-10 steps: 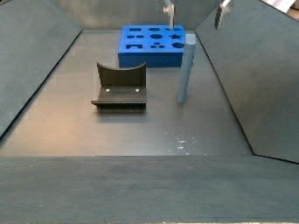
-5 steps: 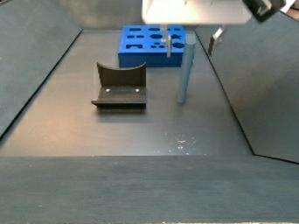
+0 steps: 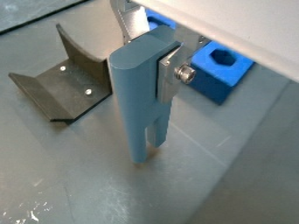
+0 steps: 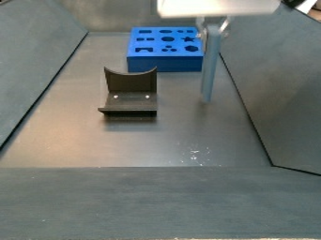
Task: Pick up the square-circle object. Move up. Place the square-circle object on the fixture. Regrasp the square-circle object. Rotate the square-circle object. Move to above the board. Insert the square-circle object.
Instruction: Move to above the board.
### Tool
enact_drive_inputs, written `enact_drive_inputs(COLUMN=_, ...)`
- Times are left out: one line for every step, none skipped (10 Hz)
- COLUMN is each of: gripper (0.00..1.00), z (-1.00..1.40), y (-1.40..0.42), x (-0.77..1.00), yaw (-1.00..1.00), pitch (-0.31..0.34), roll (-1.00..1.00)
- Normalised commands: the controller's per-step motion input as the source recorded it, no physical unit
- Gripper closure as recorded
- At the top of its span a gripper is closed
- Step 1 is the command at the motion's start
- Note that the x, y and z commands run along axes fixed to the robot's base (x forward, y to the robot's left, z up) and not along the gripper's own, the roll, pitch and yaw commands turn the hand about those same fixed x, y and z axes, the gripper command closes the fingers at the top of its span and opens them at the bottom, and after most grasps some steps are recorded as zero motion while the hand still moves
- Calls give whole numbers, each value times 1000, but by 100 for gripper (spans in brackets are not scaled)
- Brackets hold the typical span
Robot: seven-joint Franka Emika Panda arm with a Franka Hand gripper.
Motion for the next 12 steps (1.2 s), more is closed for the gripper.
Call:
enact_drive_inputs(gripper=100, z=1000, y=-49, x=-211, yaw=-49, pitch=76, roll=-78)
enact_drive_inputs(gripper=100, z=1000, y=-45, x=-200, yaw=-32, pitch=40, roll=-78)
enact_drive_inputs(gripper=100, z=1000, y=-44, x=-193, yaw=-25, pitch=28, roll=-80)
enact_drive_inputs(gripper=100, z=1000, y=-42, x=-182, yaw=-20, pitch=17, roll=-82)
enact_drive_inputs(gripper=100, z=1000, y=-40, x=-178, yaw=-18, pitch=16, roll=-84)
enact_drive_inputs(gripper=100, z=1000, y=-38, x=-160, yaw=-15, pitch=16, roll=-88)
enact_drive_inputs(gripper=100, z=1000, y=-37, x=-150, yaw=-15, pitch=20, roll=-90)
enact_drive_inputs(gripper=100, z=1000, y=-34, x=-125, yaw=-13, pitch=31, roll=-95)
enact_drive_inputs(gripper=100, z=1000, y=-31, x=-100, yaw=-12, pitch=45, roll=-98)
enact_drive_inputs(gripper=100, z=869, y=-23, x=-50, yaw=-12, pitch=66, roll=-102)
enact_drive_inputs(gripper=100, z=706, y=-19, x=-17, yaw=-13, pitch=80, roll=-105)
enact_drive_inputs(gripper=100, z=542, y=-16, x=-3, yaw=-13, pitch=88, roll=-108)
